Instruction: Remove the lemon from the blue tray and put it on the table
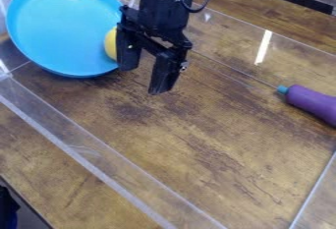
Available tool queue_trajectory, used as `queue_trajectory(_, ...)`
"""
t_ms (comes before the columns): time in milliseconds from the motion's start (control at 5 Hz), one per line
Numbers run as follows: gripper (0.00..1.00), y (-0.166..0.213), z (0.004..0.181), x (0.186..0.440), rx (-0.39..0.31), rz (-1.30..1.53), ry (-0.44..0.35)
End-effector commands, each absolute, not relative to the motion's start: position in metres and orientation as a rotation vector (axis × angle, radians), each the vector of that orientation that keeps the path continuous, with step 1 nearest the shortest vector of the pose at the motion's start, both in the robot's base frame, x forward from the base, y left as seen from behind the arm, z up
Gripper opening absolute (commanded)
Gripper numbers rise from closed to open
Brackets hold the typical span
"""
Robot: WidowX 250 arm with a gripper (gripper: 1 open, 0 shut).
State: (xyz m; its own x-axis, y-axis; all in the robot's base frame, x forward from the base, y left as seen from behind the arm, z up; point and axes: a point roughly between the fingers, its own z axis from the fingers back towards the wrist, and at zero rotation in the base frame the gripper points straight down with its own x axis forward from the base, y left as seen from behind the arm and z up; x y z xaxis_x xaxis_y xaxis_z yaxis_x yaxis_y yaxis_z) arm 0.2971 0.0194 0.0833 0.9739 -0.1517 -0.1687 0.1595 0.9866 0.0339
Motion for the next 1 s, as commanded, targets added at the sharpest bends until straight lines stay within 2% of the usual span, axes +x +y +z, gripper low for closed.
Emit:
queue_trajectory(0,1.00,0.027,0.088,0.303,0.059,-0.153,0.137)
queue_trajectory(800,1.00,0.036,0.070,0.317,0.105,-0.212,0.126)
